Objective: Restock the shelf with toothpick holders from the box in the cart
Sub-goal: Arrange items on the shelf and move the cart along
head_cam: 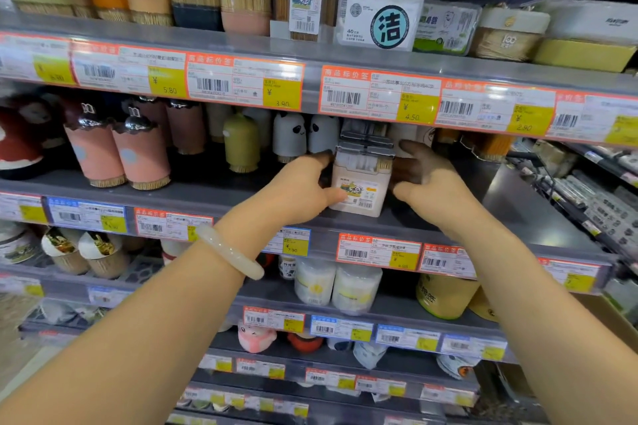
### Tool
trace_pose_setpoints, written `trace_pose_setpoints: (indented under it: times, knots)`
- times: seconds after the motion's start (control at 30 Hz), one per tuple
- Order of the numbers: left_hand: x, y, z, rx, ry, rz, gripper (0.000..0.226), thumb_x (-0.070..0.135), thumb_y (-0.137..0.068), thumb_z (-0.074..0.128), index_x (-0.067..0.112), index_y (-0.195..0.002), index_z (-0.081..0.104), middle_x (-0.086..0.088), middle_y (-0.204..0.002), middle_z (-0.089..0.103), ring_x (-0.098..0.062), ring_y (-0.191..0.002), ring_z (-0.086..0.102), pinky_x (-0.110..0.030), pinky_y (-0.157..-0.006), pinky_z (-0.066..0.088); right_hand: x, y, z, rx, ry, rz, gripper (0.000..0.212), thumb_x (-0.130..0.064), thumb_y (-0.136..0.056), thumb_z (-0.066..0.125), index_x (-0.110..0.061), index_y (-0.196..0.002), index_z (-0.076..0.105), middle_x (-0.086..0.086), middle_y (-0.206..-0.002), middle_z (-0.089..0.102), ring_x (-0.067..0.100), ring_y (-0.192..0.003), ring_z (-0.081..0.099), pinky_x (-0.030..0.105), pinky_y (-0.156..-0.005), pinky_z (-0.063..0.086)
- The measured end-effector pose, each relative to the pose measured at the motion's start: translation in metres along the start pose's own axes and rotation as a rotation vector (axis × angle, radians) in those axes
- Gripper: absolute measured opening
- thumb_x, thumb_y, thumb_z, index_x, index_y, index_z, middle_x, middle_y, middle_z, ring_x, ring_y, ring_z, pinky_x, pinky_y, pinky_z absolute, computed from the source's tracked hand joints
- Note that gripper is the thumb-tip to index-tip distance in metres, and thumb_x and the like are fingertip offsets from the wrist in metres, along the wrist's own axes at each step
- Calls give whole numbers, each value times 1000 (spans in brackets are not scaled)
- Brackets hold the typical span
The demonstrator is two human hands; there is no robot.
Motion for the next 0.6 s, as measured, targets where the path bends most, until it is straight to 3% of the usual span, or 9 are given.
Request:
trace_pose_setpoints:
  times: [0.1, 0.2, 0.33, 0.4, 0.6]
  knots:
    - [3, -2, 1, -23, -13, 8, 48, 18, -86, 66, 13, -132, 50, -3, -133, 56, -20, -120, 52, -39, -105, 40, -4, 8, 10, -125, 114, 9, 38, 5, -84, 57, -16, -115, 56, -2, -107, 63, 8, -95, 61, 14, -81, 49]
    - [4, -3, 1, -26, -41, 4, 41, 19, -87, 65, 12, -126, 54, -4, -127, 60, -20, -115, 55, -38, -102, 43, -4, 11, 19, -225, 286, -6, 38, -7, -86, 63, -12, -123, 55, -1, -119, 62, 16, -109, 58, 29, -97, 45]
    - [9, -1, 0, 13, -95, 19, 35, 20, -89, 63, 10, -122, 57, -4, -120, 62, -17, -105, 58, -27, -90, 45, 0, 4, 20, -175, 322, -15, 38, -17, -87, 64, -12, -123, 55, 5, -125, 61, 22, -115, 57, 42, -102, 43]
    - [10, -1, -1, 42, -129, 16, 34, 21, -89, 62, 10, -121, 58, -5, -116, 63, -18, -100, 57, -24, -82, 42, 4, 0, 20, -154, 329, -5, 34, -17, -88, 63, -11, -121, 55, 8, -126, 60, 24, -115, 56, 43, -102, 43]
    - [9, -4, -5, 81, -134, -20, 34, 21, -90, 62, 9, -121, 57, -9, -117, 62, -22, -104, 57, -21, -77, 39, 6, -6, 24, -134, 333, 7, 29, -17, -90, 60, -8, -117, 57, 13, -123, 60, 28, -113, 56, 43, -100, 44]
Point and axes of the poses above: each hand's wrist, its own y-axis away from the middle knuckle, its own z-axis out of the palm, x = y × z, the point moved 10 cm from there along -y, towards the middle knuckle
